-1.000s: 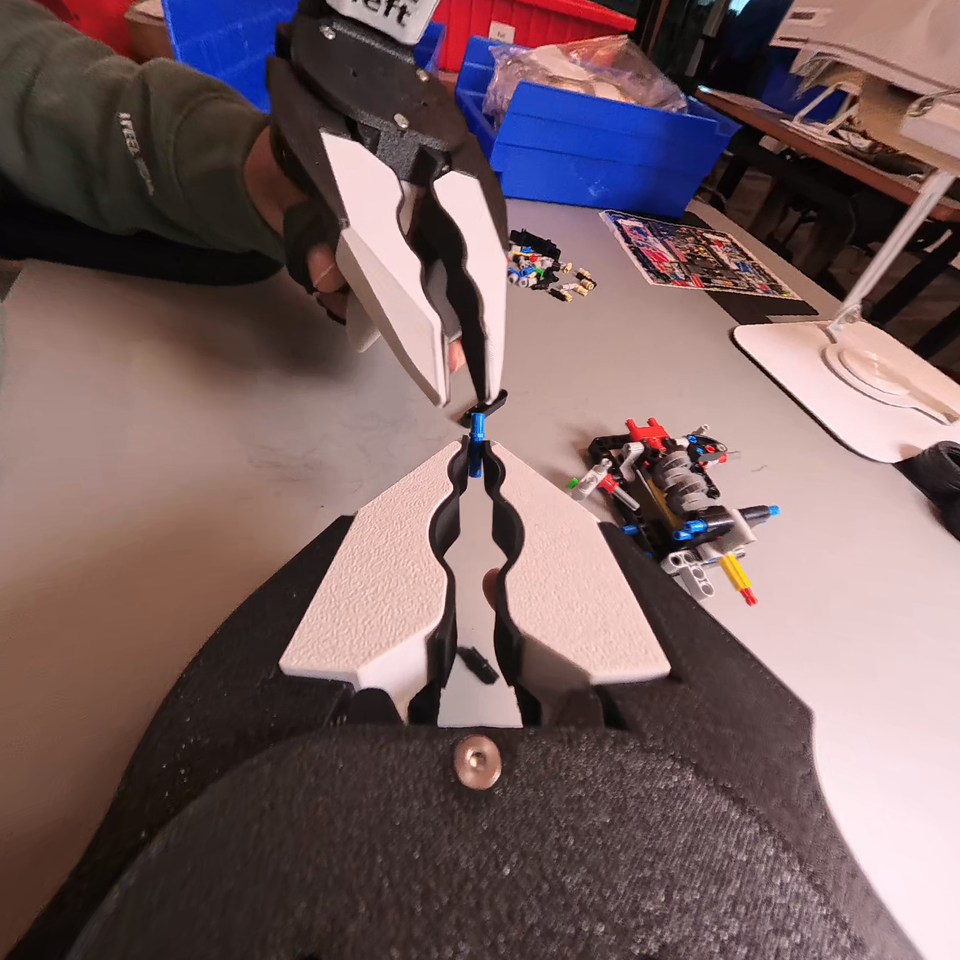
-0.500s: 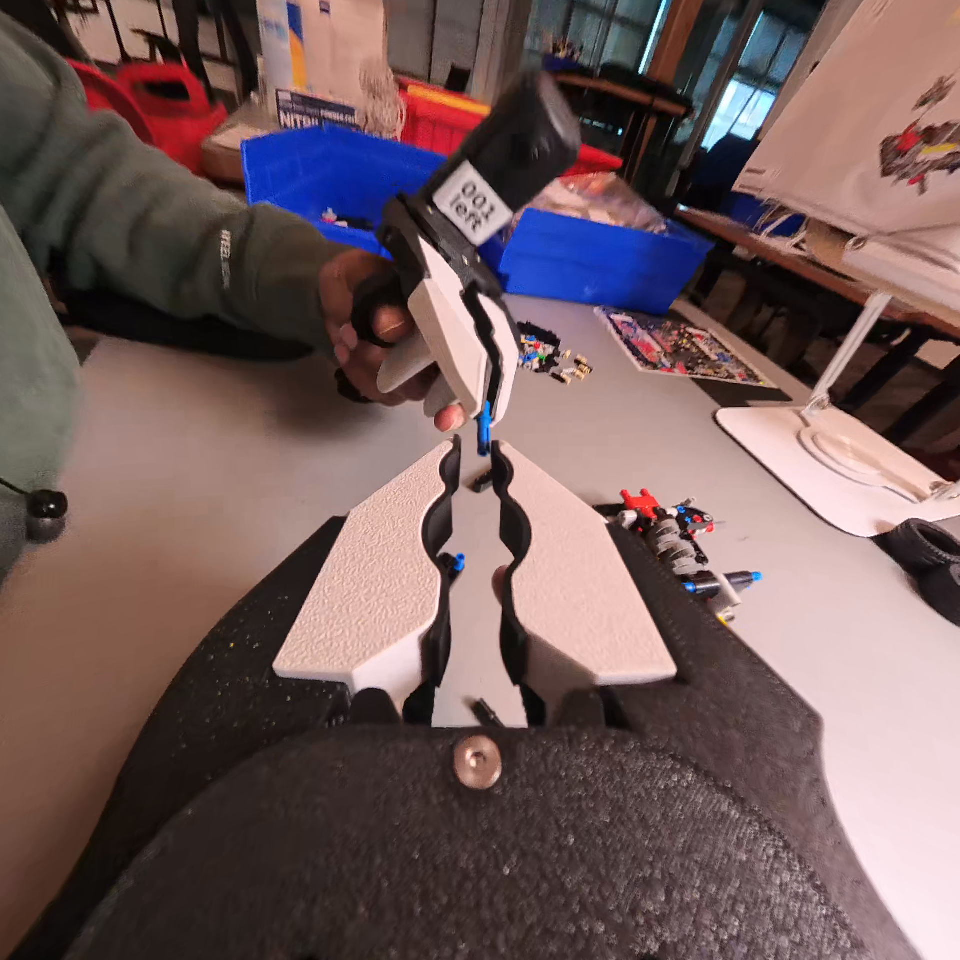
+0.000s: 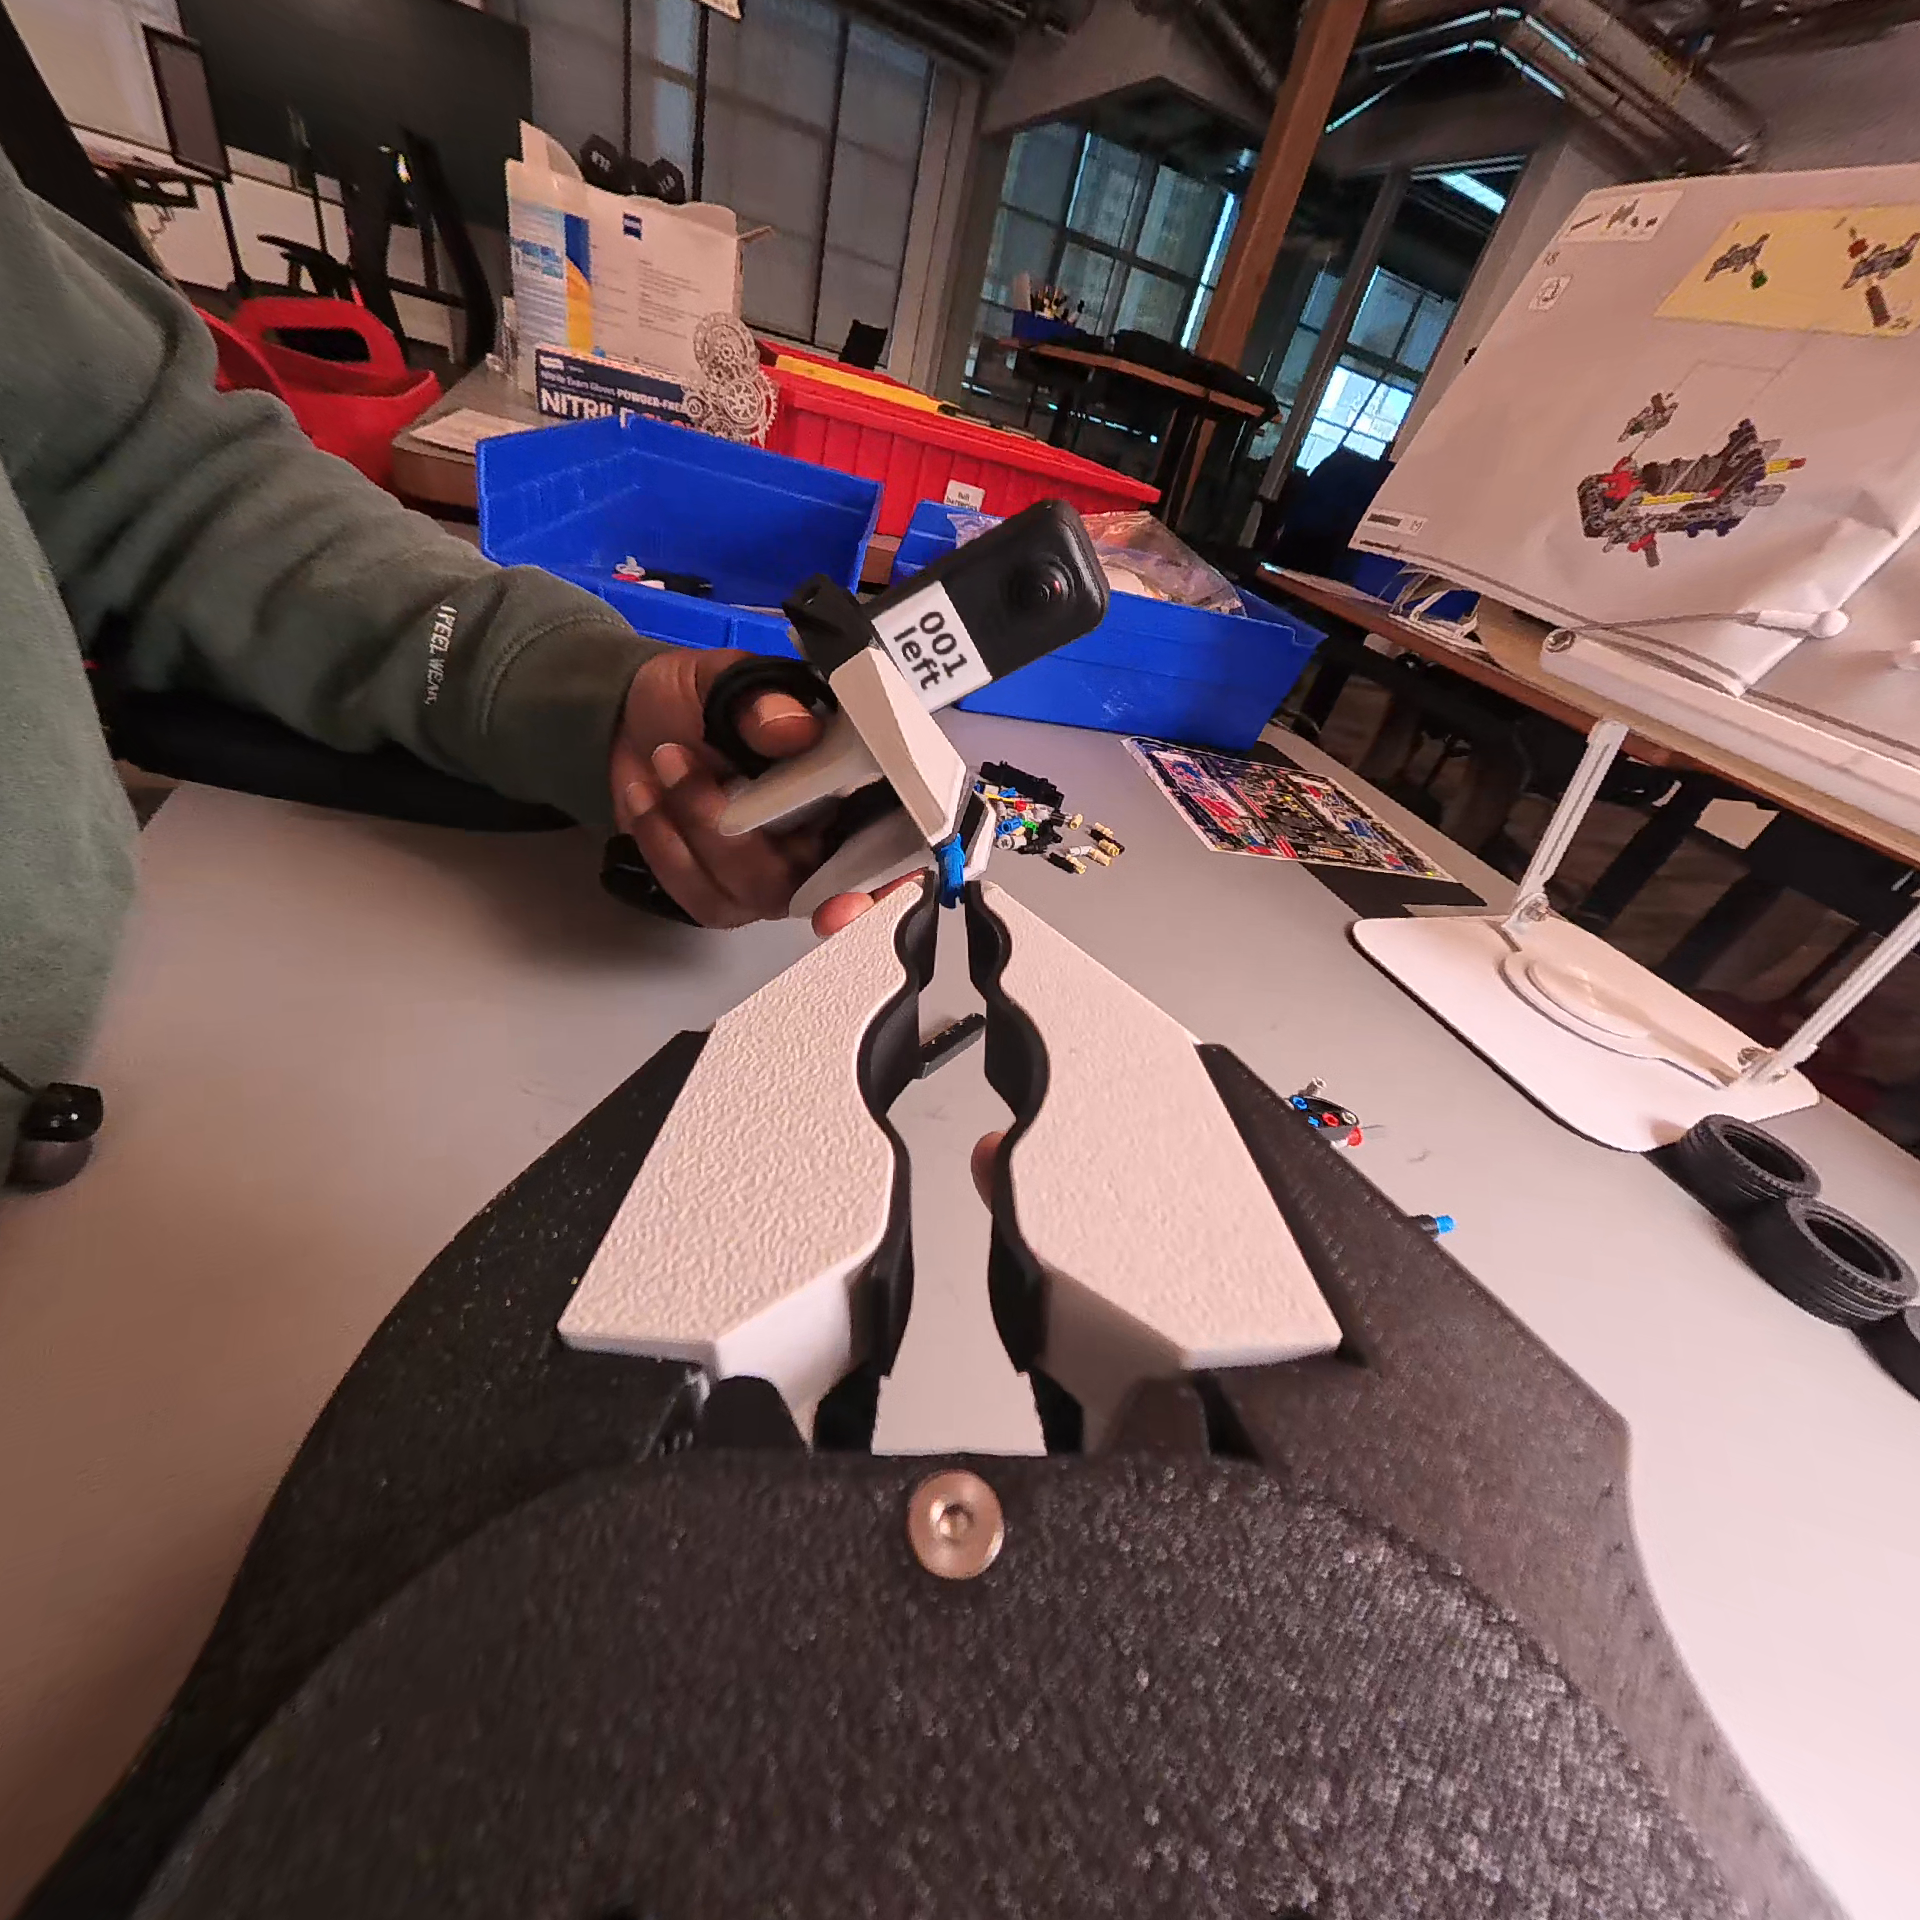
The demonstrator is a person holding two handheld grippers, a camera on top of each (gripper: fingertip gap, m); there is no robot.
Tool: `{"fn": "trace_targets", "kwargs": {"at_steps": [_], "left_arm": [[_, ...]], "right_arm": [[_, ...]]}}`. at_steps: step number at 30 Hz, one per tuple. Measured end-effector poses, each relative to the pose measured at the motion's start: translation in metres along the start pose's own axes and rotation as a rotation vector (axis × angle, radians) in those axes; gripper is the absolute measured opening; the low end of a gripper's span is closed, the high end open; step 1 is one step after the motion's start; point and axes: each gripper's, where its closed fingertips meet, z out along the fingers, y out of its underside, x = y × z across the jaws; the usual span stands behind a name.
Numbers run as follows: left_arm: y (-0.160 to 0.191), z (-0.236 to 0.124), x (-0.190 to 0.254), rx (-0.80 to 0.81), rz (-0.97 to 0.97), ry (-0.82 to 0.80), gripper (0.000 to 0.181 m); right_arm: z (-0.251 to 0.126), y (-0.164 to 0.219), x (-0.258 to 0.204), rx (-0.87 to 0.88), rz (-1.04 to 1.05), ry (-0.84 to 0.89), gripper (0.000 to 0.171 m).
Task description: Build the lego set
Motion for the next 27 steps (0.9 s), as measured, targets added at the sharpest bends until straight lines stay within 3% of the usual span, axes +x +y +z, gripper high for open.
{"fn": "trace_targets", "kwargs": {"at_steps": [11,15,19,22,27], "left_arm": [[0.002,0.002,0.001,0.011,-0.074,0.045,0.002],[0.006,0.001,-0.007,-0.028,-0.055,-0.008,0.004],[0.015,-0.013,-0.031,-0.211,0.237,-0.230,0.025],[0.039,-0.028,-0.062,-0.472,0.502,-0.424,0.029],[0.073,-0.023,-0.079,-0.726,0.678,-0.420,0.037]], "right_arm": [[-0.001,-0.001,-0.002,0.006,0.047,-0.033,0.002],[0.000,0.007,-0.002,-0.070,0.070,-0.063,0.002],[-0.002,0.041,-0.006,-0.368,0.070,-0.152,0.002],[-0.005,0.060,-0.015,-0.607,0.020,-0.255,0.001],[0.003,0.072,-0.025,-0.877,-0.133,-0.407,0.001]]}}
